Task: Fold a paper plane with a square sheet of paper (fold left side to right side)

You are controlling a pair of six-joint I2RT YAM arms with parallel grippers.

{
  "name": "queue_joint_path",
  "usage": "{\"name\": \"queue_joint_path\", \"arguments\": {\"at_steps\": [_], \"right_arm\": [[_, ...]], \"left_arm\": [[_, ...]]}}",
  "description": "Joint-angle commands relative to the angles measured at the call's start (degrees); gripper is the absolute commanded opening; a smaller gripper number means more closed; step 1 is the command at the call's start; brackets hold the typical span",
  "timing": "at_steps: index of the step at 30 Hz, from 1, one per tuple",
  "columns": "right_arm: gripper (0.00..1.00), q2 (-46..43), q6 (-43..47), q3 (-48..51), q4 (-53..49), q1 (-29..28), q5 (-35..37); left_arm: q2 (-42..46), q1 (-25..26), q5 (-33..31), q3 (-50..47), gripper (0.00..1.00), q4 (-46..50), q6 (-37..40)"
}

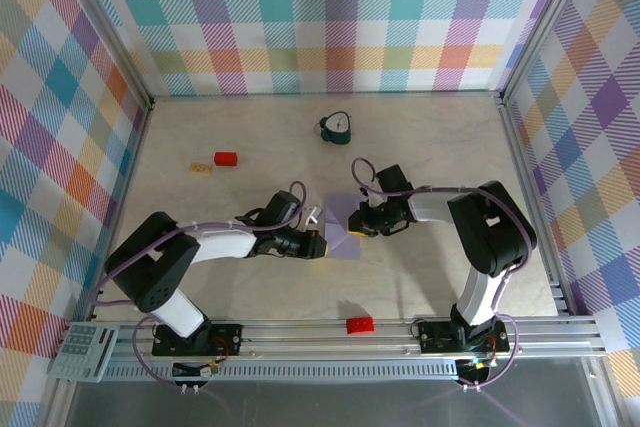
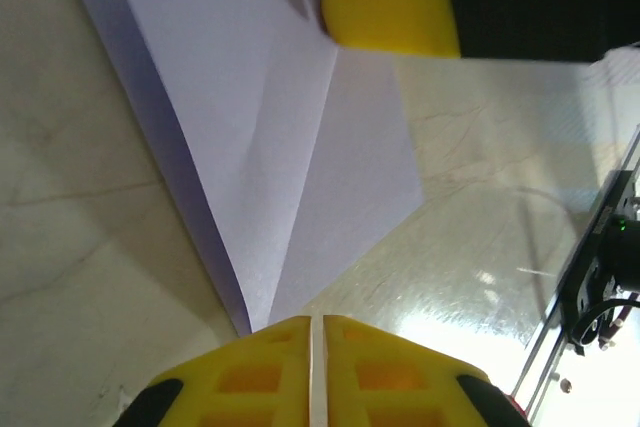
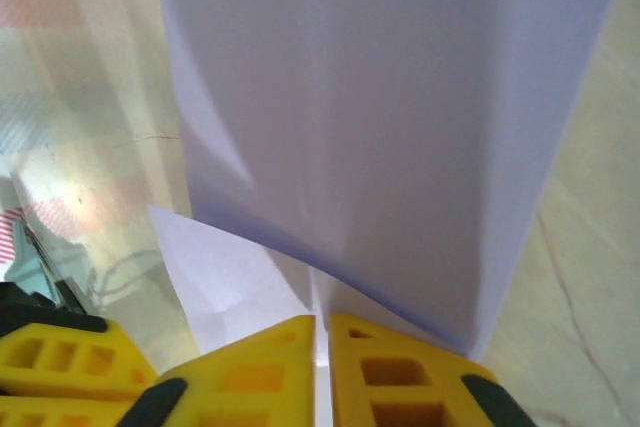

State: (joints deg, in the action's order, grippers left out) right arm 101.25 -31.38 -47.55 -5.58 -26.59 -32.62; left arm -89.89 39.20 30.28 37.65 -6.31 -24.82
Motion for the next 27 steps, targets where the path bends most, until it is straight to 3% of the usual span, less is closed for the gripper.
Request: {"name": "queue_joint_path", "arguments": {"at_steps": [1, 8, 16, 27], "right_arm": [[0.21, -5.49, -1.12, 1.58, 1.73, 0.42, -0.06], [0.50, -14.50, -3.05, 7.15, 3.89, 1.09, 5.53], [0.97, -26.79, -6.88, 17.01, 7.35, 1.80, 9.38], [0.99, -33.75, -8.46, 22.58, 7.43, 1.89, 6.56]], "left_arm": [[3.49, -1.42, -2.41, 0.67, 0.14, 0.36, 1.11], [4.36, -3.12, -4.36, 0.65, 0.21, -3.24, 2.31], [-2.25, -4.17, -2.95, 3.92, 0.25, -5.90, 3.33], [-9.68, -4.31, -2.89, 8.66, 0.28, -6.43, 4.07]]}}
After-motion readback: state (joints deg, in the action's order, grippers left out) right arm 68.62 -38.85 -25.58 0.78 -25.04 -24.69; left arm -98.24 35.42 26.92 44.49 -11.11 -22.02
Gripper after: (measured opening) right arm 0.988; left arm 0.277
